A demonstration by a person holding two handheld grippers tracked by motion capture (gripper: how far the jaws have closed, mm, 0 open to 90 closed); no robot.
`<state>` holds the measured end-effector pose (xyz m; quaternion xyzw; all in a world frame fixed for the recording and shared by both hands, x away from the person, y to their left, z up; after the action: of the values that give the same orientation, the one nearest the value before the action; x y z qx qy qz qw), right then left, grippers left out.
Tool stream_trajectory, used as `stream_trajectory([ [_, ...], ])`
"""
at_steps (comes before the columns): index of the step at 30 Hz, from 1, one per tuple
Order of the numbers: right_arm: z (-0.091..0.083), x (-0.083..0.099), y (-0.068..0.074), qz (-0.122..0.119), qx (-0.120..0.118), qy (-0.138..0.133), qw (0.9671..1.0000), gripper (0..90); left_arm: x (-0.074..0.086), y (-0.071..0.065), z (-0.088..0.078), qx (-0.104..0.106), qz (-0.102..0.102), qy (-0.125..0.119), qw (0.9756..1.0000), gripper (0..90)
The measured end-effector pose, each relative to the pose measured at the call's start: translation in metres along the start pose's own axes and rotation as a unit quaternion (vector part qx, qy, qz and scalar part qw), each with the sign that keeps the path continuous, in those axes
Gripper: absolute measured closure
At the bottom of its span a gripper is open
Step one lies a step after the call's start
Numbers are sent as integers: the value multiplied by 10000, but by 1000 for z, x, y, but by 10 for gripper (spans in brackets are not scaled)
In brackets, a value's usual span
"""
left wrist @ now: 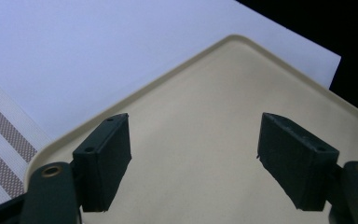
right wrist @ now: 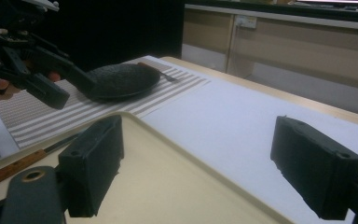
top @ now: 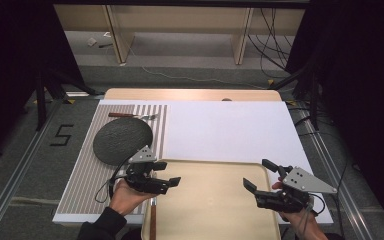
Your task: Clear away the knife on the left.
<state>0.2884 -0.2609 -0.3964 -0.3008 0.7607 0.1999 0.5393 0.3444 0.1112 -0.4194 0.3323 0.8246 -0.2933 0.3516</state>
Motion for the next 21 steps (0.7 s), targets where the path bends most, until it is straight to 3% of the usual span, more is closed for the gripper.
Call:
stream_trajectory([
  [8, 0, 0, 0, 4, 4, -4, 10000, 181, -4, -5, -9, 60, 64, -493, 9987, 236],
  [11, 0, 0, 0, 0, 4, -3, 10000, 181, -4, -5, -11, 179, 7, -636, 9978, 216],
  [21, 0, 0, 0, 11, 7, -14, 10000, 181, -2, -6, -21, 90, 191, -1058, 9942, 171],
])
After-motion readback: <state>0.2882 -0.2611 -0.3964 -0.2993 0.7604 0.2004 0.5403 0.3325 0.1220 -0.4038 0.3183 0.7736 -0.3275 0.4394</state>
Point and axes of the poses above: each handheld gripper's, and its own axes: z roughly forward along the jaws, x roughly out of its underside, y roughly to its left, the point moved 1 cm from there along z, roughly forward along the jaws, and after that the axes turned 4 degrees about y, right-handed, at the moved point
